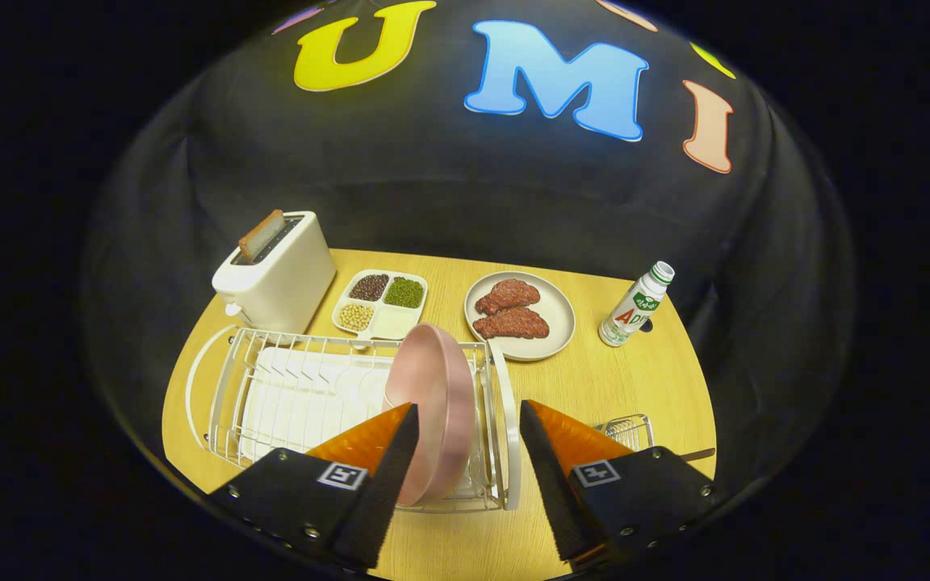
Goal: Take the plate from the dish rack, then take the spoon from the basket and place it into the plate.
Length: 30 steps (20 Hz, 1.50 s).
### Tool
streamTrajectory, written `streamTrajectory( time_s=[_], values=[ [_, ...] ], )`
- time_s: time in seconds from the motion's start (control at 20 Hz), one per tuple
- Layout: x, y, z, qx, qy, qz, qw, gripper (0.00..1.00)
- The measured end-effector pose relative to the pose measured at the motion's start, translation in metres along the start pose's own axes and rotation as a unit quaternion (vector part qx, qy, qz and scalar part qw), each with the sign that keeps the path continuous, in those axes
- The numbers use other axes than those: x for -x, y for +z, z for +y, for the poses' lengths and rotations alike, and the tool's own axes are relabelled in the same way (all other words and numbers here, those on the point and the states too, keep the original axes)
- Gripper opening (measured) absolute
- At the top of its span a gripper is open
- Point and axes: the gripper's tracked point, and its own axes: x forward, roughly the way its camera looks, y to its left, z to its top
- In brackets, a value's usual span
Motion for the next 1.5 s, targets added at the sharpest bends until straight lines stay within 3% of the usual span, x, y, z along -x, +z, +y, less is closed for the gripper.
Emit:
streamTrajectory(
  time_s=[0.1, 0.25, 0.35, 0.45, 0.5, 0.85, 1.1, 1.25, 1.5],
  values=[
    [-0.006, -0.006, -0.008, 0.002, -0.044, 0.019, 0.999, 0.64],
    [-0.018, -0.002, -0.008, 0.017, -0.08, 0.025, 0.996, 0.56],
    [-0.022, -0.009, 0.001, 0.016, -0.077, 0.042, 0.996, 0.15],
    [-0.025, -0.007, 0.001, 0.014, -0.082, 0.052, 0.995, 0.15],
    [-0.023, -0.008, 0.001, 0.02, -0.081, 0.06, 0.995, 0.1],
    [-0.007, 0.015, 0.001, 0.076, -0.096, 0.059, 0.991, 0.1],
    [0.008, 0.045, 0.0, 0.124, -0.152, 0.025, 0.98, 0.09],
    [0.018, 0.05, 0.008, 0.106, -0.116, 0.013, 0.988, 0.1],
    [0.061, 0.033, -0.006, 0.083, -0.014, -0.015, 0.996, 0.09]
  ],
)
